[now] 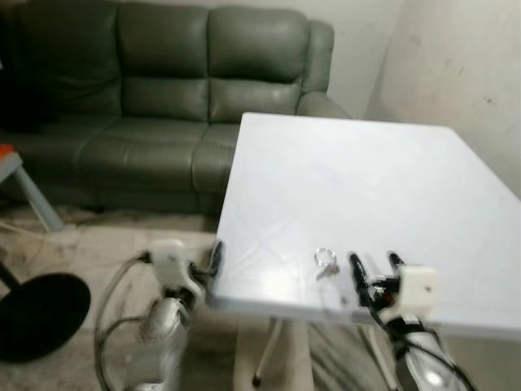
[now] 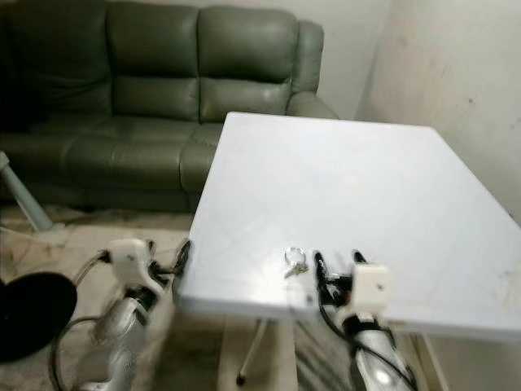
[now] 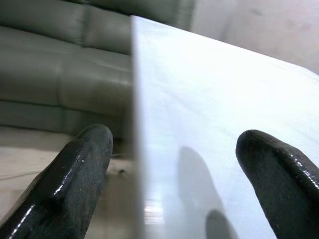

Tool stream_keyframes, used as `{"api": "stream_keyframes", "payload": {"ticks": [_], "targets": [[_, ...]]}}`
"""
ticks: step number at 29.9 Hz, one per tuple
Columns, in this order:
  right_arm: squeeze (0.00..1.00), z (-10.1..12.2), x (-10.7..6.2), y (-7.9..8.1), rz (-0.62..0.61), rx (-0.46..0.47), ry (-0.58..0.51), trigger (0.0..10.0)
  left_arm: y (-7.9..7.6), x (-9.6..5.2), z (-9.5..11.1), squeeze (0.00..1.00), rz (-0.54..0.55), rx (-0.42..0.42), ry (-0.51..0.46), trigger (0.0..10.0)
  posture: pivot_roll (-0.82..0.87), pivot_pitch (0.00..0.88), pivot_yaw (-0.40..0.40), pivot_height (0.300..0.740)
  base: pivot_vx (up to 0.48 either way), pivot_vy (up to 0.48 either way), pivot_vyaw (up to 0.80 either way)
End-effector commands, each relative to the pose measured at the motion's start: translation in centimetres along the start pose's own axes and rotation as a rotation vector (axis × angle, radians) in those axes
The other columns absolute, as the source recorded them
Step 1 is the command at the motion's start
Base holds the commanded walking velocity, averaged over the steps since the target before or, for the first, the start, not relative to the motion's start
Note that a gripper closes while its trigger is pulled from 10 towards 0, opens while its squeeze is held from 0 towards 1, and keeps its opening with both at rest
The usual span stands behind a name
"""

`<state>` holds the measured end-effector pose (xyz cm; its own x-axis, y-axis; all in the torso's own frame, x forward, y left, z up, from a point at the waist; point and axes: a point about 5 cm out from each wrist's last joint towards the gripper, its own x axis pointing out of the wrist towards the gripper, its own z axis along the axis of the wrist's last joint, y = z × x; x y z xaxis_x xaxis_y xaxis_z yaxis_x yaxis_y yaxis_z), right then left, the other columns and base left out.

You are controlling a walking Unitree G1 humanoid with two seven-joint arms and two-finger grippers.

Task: Hang keys on a hook

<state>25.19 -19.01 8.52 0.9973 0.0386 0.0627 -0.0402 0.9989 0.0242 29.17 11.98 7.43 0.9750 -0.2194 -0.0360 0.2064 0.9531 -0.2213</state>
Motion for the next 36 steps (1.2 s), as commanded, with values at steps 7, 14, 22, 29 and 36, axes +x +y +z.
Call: {"api": "stream_keyframes", "payload": {"ticks": [7,14,22,29,36], "targets": [[0.0,1.3,1.0,0.6,0.109,0.005,0.011,10.0,-0.9,-0.8,0.2,0.0,-0.061,0.036,-0.024,10.0,-0.01,0.01,-0.054,0.74,0.0,0.0,0.0],[0.0,2.7,2.0,0.9,0.159,-0.008,0.025,10.0,-2.2,-1.1,0.2,0.0,-0.122,0.057,-0.022,10.0,-0.01,0.022,-0.059,0.74,0.0,0.0,0.0],[0.0,3.5,3.0,1.7,0.105,-0.04,0.09,10.0,-3.1,-1.4,0.1,0.0,-0.176,0.079,-0.015,10.0,-0.01,0.035,-0.06,0.74,0.0,0.0,0.0],[0.0,3.8,4.0,3.5,0.029,-0.028,0.182,10.0,-3.5,-1.6,0.1,0.0,-0.192,0.083,-0.007,10.0,-0.01,0.042,-0.061,0.74,0.0,0.0,0.0],[0.0,3.9,4.3,4.8,-0.037,0.022,0.287,10.0,-3.5,-1.7,0.1,0.0,-0.192,0.081,-0.001,10.0,-0.01,0.046,-0.063,0.74,0.0,0.0,0.0]]}}
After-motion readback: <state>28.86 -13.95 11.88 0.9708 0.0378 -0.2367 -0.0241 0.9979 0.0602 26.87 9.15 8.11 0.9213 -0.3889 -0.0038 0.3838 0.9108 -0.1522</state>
